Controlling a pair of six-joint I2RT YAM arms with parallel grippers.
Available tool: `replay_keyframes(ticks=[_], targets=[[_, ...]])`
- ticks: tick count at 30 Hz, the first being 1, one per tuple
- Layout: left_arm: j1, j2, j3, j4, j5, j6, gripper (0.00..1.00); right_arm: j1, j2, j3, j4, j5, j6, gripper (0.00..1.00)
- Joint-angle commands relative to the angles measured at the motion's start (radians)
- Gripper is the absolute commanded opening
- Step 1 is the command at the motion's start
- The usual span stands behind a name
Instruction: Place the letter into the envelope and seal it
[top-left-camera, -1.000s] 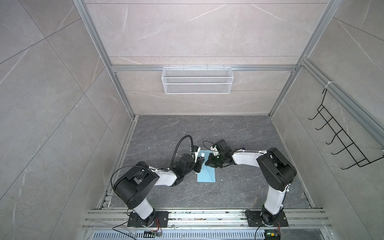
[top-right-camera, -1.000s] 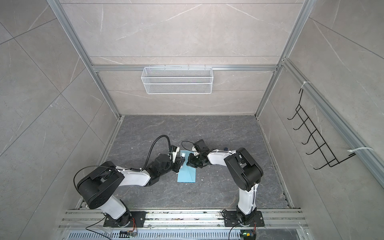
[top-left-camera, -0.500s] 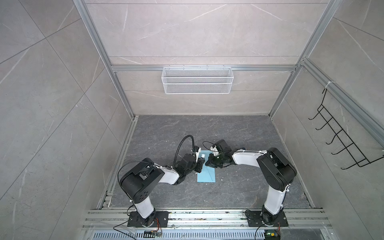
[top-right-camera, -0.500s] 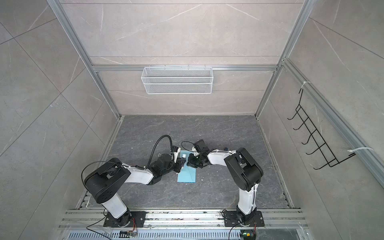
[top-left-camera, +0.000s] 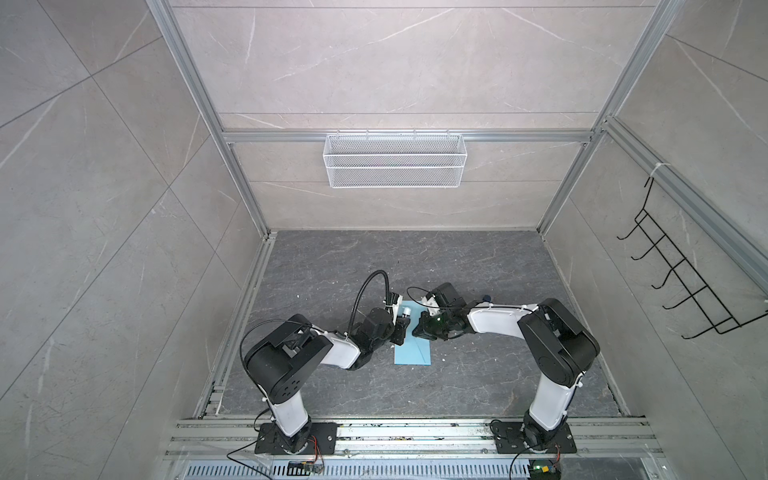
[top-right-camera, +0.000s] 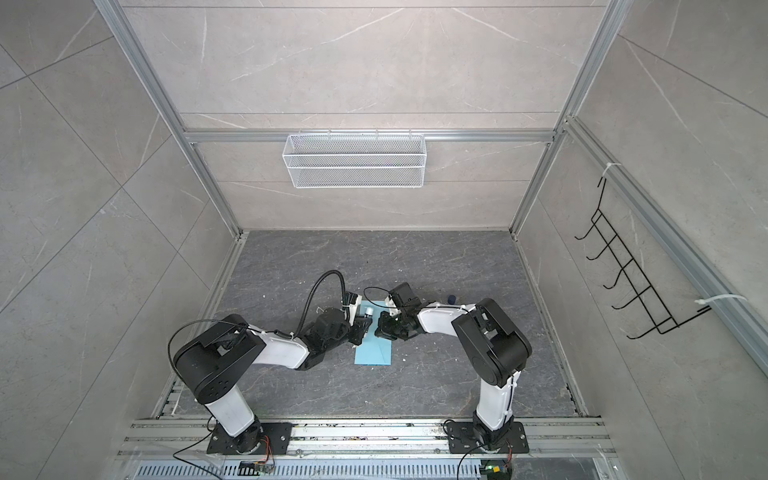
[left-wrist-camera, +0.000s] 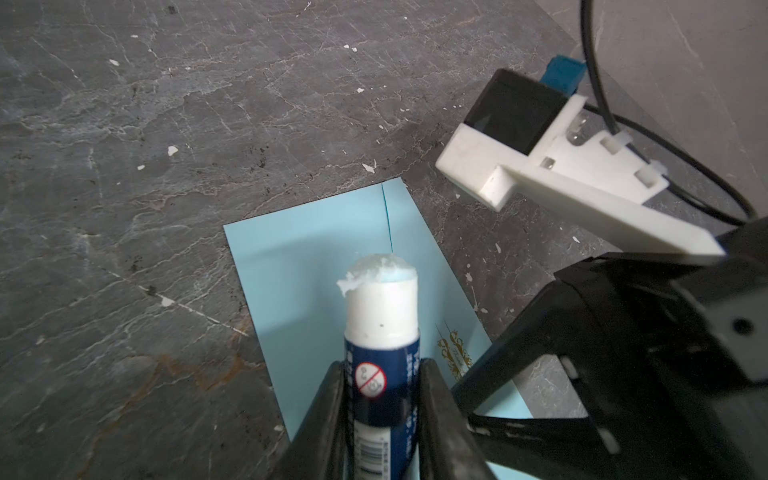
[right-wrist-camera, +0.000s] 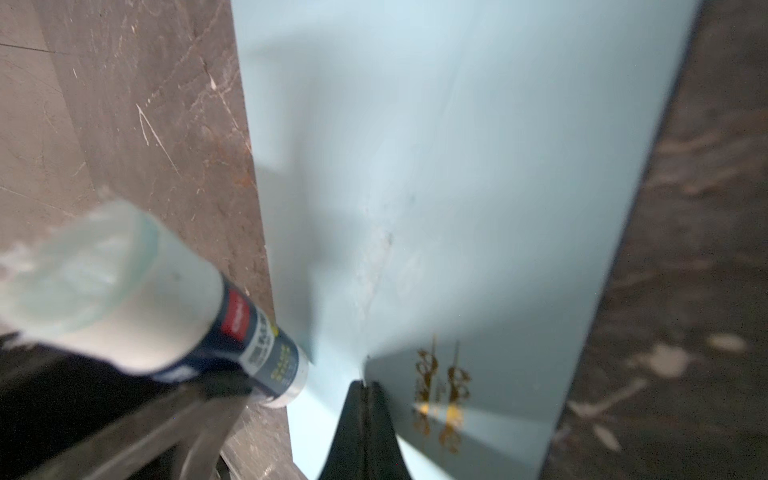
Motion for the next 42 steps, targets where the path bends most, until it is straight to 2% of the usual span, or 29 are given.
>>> replay_keyframes(ticks=[1,16,30,42], targets=[[-0.001,0.018,0.012,0.001,-0.03,0.001,0.0,0.008,-0.006,-0.071,-0.108,0.039,-0.018,0.03],[-0.002,0.019,0.013,0.005,-0.031,0.007,0.0,0.009,-0.079,-0.218,-0.065,0.035,0.009,0.02],[-0.001,0.019,0.015,0.007,-0.013,0.003,0.0,0.004,0.002,0.012,-0.119,0.062,-0.009,0.01],[-0.001,-0.01,-0.006,0.004,-0.018,0.006,0.0,-0.075,0.114,0.182,-0.181,0.059,-0.059,0.0]])
